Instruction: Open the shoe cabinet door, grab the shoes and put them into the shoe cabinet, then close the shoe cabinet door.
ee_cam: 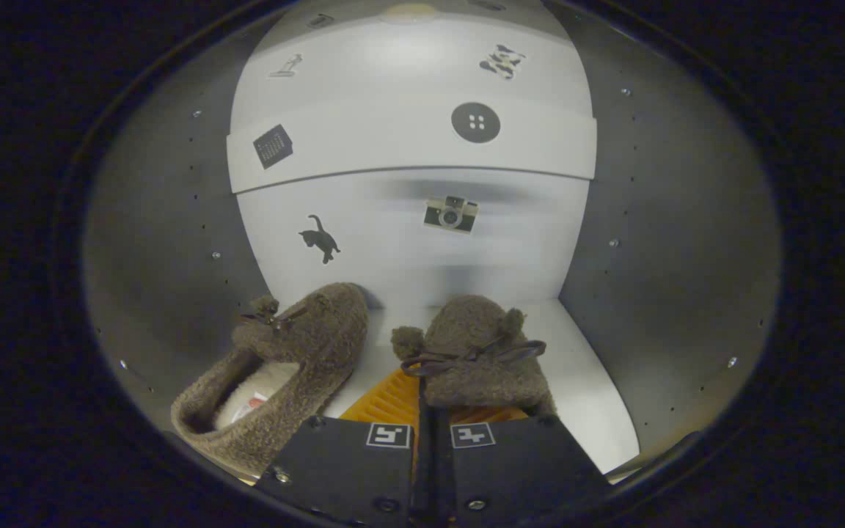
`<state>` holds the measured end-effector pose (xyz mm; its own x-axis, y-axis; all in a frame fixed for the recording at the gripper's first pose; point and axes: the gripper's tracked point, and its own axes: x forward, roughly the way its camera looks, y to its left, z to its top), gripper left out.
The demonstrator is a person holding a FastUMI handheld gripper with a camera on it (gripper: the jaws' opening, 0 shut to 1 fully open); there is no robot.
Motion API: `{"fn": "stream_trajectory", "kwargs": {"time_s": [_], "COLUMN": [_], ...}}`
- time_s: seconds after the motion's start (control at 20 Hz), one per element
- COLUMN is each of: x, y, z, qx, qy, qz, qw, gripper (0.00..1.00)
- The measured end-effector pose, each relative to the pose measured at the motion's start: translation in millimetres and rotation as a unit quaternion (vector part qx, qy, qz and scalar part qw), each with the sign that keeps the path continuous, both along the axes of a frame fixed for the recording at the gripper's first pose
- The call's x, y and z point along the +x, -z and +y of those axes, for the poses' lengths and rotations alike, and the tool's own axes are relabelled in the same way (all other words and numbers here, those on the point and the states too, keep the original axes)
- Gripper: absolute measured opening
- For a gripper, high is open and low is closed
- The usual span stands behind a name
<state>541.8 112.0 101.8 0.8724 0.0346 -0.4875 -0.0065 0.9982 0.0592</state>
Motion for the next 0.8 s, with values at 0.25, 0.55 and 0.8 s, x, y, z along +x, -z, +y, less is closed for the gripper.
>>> {"fn": "stream_trajectory", "kwargs": {"time_s": [0.25,0.55,0.8], "x": [-4.8,-27.1,-66.6], "y": [-3.6,-22.7,-40.3], "z": [-1.8,-2.6,-1.8], "qx": [-0.004,0.006,-0.014], "qy": [0.007,0.006,0.005], "qz": [0.013,-0.017,-0.057], "qw": [1.0,1.0,0.998], "gripper": [0.17,0.35,0.51]}}
